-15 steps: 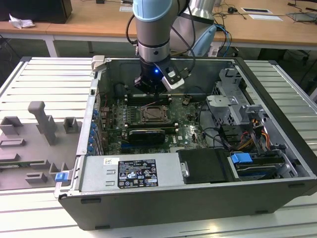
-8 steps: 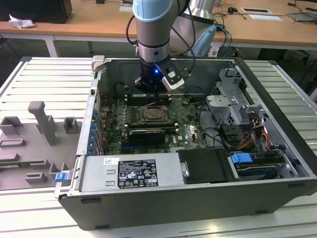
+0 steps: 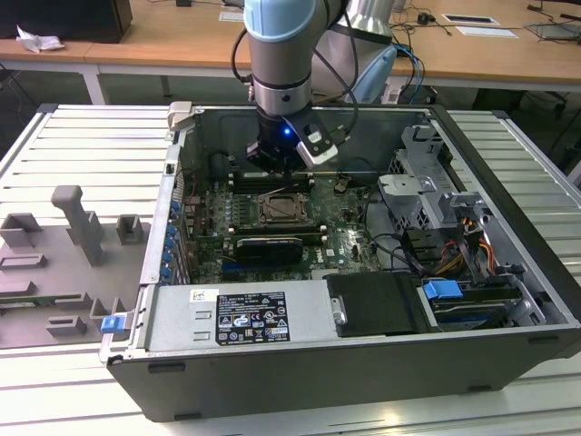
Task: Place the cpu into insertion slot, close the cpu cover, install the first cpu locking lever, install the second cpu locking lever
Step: 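Install the first cpu locking lever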
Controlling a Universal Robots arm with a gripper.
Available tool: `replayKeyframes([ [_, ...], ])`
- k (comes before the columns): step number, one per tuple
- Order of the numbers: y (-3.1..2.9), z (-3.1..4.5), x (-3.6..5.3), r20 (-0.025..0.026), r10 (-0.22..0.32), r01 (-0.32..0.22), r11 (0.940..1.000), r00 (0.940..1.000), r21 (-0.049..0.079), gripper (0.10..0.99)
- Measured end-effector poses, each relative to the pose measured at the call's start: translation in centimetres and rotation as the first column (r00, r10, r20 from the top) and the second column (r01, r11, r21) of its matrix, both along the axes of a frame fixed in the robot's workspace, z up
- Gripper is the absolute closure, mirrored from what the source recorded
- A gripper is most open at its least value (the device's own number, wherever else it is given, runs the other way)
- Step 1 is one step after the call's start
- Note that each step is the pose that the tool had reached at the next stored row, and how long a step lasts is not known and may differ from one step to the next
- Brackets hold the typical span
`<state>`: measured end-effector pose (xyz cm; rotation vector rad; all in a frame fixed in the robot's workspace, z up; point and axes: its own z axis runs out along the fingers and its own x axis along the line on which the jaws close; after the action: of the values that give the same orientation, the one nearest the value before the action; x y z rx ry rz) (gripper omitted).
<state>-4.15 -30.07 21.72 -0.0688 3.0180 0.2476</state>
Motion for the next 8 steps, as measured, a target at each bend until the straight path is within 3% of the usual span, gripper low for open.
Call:
replayKeyframes([
  [8, 0.06, -0.41, 0.12, -0.0002, 0.022, -0.022, 0.9997, 0.9998, -0.003, 0.980],
])
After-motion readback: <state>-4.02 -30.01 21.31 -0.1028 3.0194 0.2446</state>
